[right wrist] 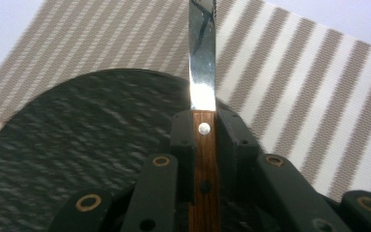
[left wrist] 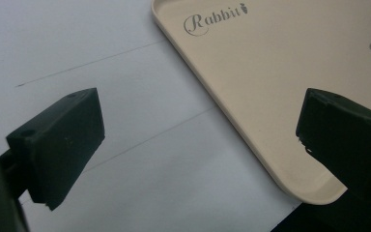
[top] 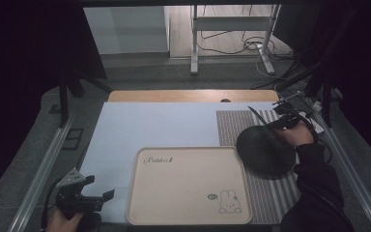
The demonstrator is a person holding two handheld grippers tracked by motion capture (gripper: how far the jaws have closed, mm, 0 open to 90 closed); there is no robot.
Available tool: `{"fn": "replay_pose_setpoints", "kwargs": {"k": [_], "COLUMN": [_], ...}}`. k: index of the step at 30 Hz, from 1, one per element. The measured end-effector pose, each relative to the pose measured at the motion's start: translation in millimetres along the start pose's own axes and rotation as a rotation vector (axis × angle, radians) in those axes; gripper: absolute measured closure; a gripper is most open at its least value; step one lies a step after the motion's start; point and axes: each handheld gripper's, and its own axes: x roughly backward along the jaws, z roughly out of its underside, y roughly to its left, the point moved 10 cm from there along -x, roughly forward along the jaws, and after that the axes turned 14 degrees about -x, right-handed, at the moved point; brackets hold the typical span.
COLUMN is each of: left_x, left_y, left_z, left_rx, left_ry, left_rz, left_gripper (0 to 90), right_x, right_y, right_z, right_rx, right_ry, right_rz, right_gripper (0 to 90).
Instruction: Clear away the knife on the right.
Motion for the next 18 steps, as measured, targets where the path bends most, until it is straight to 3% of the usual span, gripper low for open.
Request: {"fn": "replay_pose_setpoints", "kwargs": {"k": [16, 18], "left_x": [-0.2, -0.2], "left_y": [-0.3, -0.4], "left_z": [-0.3, -0.4], "left_rx": [-0.004, -0.004], "left_ry": [-0.001, -0.001], "left_rz": [-0.003, -0.003], "left_gripper": [3.2, 3.2], "right_x": [3.6, 4.6], "right_y": [58.1, 71.2], "right_z": [33.8, 42.5], "right_rx": [0.044, 0.065], "right_ry": [0.014, 0.020], "right_rz": [-0.083, -0.098], "right_gripper": [77.1, 77.1]}}
